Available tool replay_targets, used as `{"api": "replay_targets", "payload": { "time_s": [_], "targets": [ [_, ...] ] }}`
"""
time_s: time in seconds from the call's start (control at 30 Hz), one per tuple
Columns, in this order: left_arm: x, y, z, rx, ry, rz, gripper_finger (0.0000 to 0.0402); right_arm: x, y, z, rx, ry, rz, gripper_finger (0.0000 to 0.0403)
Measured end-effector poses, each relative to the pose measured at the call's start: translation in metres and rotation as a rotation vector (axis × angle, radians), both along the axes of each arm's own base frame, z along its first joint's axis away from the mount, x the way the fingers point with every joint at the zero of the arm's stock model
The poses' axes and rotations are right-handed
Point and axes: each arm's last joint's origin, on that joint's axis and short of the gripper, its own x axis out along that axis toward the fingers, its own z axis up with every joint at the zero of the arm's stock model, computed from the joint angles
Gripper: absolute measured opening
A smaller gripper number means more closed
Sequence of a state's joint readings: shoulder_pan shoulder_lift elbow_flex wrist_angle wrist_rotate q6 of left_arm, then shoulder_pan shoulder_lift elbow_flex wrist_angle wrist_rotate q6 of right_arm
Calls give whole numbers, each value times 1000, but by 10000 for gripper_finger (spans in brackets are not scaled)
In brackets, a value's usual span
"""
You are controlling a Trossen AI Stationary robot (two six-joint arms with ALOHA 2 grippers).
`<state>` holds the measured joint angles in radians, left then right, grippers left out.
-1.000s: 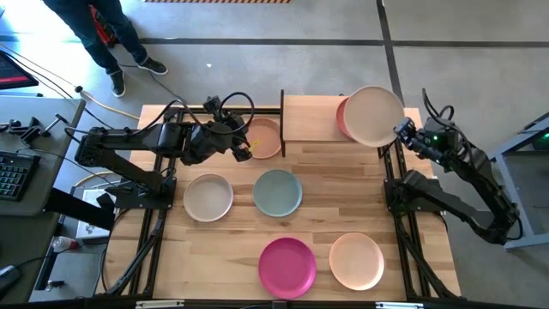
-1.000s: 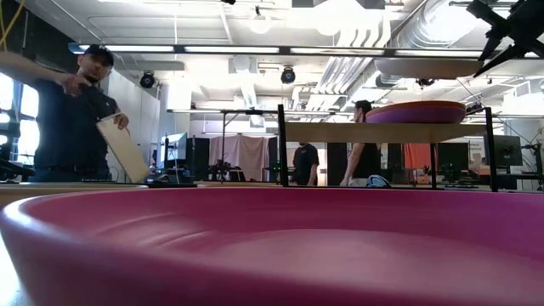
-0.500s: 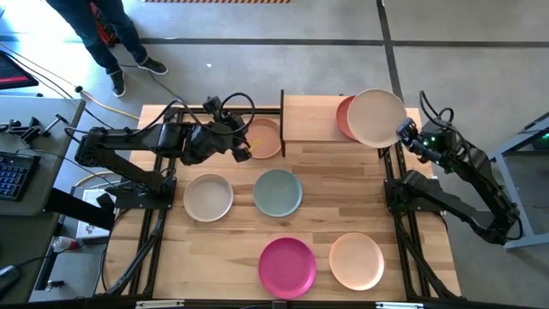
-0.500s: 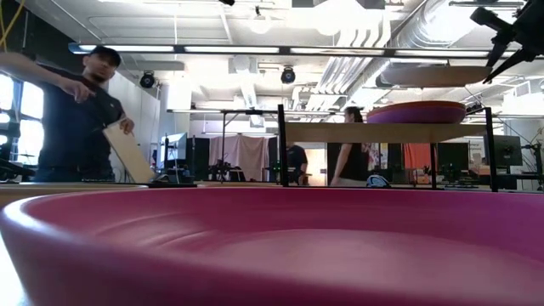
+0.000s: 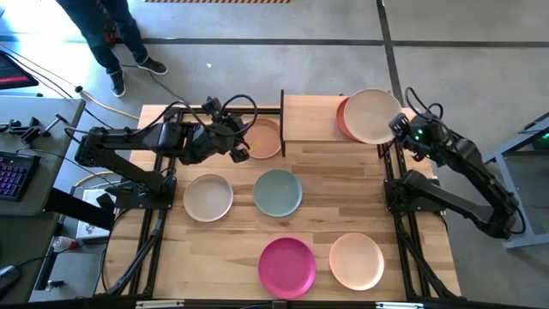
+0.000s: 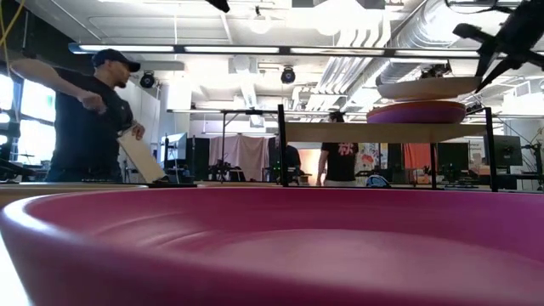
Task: Place and stack plates onto a shelf
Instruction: Stack the white plate on the orange plate on the shelf
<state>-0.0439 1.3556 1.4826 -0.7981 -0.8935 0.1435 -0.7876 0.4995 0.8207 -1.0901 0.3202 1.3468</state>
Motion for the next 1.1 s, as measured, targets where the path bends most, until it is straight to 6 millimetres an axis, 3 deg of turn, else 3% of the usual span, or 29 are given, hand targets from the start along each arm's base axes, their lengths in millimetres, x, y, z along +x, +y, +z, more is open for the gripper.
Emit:
{"api": "replay_targets", "payload": {
  "time_s": [0.3,0.87,1.1],
  "targets": [
    [0,6,0,-13,2,6,124,14,-14,-4,46,50,-2,0],
    [0,13,0,-10,10,24,124,17,-19,-4,23,78,-33,1],
    [0,13,0,-8,12,23,124,18,-20,-2,-2,80,-36,49]
  ]
}}
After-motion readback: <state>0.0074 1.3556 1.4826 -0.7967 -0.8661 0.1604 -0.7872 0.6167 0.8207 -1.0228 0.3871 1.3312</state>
